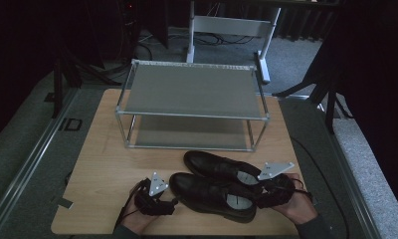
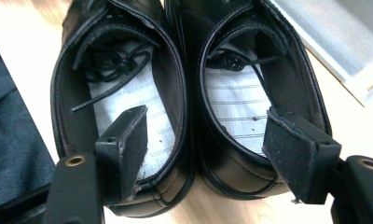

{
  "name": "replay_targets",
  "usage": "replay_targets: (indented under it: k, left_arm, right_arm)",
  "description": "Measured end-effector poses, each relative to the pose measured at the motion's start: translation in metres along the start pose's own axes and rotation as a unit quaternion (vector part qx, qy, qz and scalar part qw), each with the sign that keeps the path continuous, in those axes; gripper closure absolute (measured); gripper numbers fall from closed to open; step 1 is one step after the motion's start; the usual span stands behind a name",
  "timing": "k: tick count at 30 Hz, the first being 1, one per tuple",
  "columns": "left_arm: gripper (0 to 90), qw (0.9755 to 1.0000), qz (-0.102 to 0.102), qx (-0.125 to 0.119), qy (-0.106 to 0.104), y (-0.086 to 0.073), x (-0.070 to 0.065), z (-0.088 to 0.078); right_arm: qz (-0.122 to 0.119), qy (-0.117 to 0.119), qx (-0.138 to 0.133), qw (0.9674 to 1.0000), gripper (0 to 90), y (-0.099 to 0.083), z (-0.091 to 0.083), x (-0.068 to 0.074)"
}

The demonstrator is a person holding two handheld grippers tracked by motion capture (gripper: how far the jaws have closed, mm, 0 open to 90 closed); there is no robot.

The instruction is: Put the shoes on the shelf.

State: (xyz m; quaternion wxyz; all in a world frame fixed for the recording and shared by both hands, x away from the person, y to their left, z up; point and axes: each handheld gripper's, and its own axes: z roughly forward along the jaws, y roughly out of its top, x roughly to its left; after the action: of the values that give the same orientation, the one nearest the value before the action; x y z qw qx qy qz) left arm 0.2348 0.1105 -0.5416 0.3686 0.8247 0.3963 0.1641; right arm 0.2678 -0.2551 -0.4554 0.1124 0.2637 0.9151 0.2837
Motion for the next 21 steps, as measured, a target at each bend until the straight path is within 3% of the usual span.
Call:
replay_targets:
  k: [7, 10, 17, 21]
  left_arm:
    - [22.0, 0.9999, 0.009, 0.009, 0.003, 0.001, -0.004, 0.007]
    - [21.9, 0.9999, 0.011, 0.008, 0.002, 0.002, -0.005, 0.008]
    - [21.9, 0.9999, 0.010, 0.007, 0.001, 0.002, -0.005, 0.008]
    - [22.0, 0.9999, 0.009, 0.008, 0.004, 0.003, -0.006, 0.010]
  right_arm:
    - [-0.029, -0.011, 0.071, 0.9970, 36.5, 0.011, 0.016, 0.001]
    - [-0.025, -0.015, 0.077, 0.9966, 42.4, 0.015, 0.017, 0.000]
    - [-0.039, -0.002, 0.117, 0.9924, 46.8, 0.019, 0.024, 0.001]
    - [-0.049, 0.016, 0.137, 0.9893, 57.4, 0.023, 0.028, 0.001]
